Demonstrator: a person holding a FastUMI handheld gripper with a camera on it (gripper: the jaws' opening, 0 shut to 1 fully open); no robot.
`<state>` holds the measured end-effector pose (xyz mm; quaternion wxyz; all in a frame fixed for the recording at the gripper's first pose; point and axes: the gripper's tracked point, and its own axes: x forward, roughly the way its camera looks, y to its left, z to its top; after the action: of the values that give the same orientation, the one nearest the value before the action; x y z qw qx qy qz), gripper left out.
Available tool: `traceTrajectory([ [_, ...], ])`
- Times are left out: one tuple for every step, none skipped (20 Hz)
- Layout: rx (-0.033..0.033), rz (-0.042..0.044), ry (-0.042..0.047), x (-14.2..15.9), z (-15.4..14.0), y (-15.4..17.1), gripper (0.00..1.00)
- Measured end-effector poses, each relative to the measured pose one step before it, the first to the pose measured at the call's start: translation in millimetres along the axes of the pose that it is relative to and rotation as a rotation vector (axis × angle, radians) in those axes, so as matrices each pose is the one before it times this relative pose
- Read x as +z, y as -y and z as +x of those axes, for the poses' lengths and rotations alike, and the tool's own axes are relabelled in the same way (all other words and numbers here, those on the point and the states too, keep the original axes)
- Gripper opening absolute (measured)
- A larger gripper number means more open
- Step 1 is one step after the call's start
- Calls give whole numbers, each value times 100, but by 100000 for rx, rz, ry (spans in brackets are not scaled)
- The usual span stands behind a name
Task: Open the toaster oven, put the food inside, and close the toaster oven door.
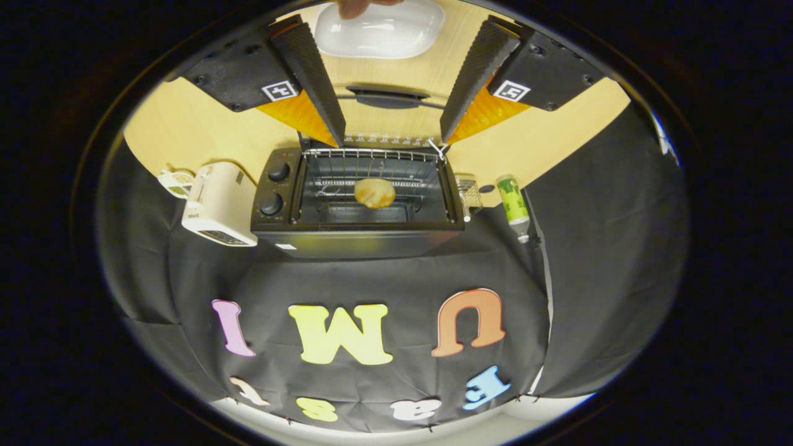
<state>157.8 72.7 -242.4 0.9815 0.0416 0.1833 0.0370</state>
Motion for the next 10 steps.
traceTrajectory([
  [971, 637, -3722, -1777, -8, -221, 99],
  [901, 1397, -4476, -1785, 4, -261, 99],
  [249, 2209, -3852, -1421, 451, 185, 99],
  [-493, 2212, -3581, -1006, 574, 345, 99],
  [-1191, 2465, -2405, -713, 436, 575, 100],
  [-1301, 1228, -2057, -458, 476, 382, 99],
  [-1223, 782, -1444, -351, 352, 354, 99],
  [-841, 57, -1035, -191, 305, 138, 99],
  [-315, -406, -1567, -227, 330, 68, 99],
  [-627, -1108, -966, -87, 456, 104, 99],
])
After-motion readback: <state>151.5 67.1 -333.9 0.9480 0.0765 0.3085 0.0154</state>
